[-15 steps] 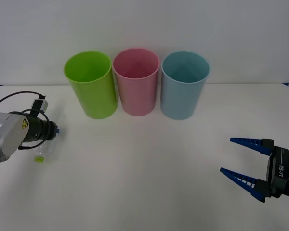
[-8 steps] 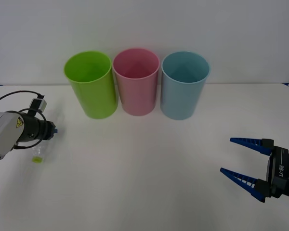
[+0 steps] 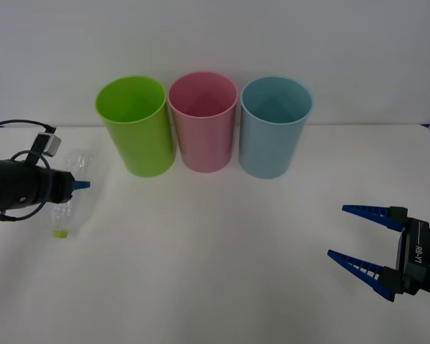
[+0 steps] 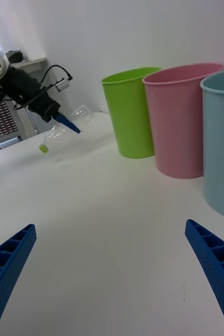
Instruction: Put cans in the blue bin and PET bottles in the pink bin and trash in the green bin.
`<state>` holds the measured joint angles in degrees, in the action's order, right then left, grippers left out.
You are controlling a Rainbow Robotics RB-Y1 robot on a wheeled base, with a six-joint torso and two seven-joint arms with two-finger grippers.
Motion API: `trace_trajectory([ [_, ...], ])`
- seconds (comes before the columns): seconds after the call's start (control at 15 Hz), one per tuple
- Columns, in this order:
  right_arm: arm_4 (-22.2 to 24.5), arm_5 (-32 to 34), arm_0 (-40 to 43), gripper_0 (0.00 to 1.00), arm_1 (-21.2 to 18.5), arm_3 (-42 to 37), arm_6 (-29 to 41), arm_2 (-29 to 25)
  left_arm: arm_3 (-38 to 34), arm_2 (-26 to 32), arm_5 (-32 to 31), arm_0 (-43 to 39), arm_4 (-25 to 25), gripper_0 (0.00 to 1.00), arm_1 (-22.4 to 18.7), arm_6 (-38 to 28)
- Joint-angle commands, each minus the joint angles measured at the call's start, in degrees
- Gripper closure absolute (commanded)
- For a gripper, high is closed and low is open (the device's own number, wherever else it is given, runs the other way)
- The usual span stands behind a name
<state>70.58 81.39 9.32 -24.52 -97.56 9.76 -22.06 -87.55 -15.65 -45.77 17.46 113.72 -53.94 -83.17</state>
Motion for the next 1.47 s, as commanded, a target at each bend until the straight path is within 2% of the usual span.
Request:
trace_trajectory([
  [0.07,0.0,0.0,0.0,0.02,0.0,0.0,0.0,0.0,-4.6,0.0,5.5,-3.2,-11.9,1.0,-2.7,5.9],
  [0.2,0.0,0.0,0.0,0.02,0.0,0.0,0.0,0.0,-7.3,0.1,7.0,-3.7,-18.8,1.0,-4.4,8.6],
  [0.33,0.0,0.0,0.0,0.01,0.0,0.0,0.0,0.0,-10.7,0.0,8.8,-3.7,-23.6,1.0,-7.5,9.3],
  [0.67,0.0,0.0,0.0,0.02,0.0,0.0,0.0,0.0,-18.3,0.2,14.7,-3.7,-30.2,1.0,-14.2,9.3],
  [0.87,0.0,0.0,0.0,0.01,0.0,0.0,0.0,0.0,-20.6,0.2,17.3,-1.4,-34.9,1.0,-16.8,9.3],
  [1.0,0.0,0.0,0.0,0.02,0.0,0.0,0.0,0.0,-21.3,0.2,18.4,1.0,-37.3,1.0,-16.9,9.3],
  [1.47,0.0,0.0,0.0,0.02,0.0,0.0,0.0,0.0,-20.5,-0.9,19.7,12.5,-39.8,1.0,-13.3,9.3],
])
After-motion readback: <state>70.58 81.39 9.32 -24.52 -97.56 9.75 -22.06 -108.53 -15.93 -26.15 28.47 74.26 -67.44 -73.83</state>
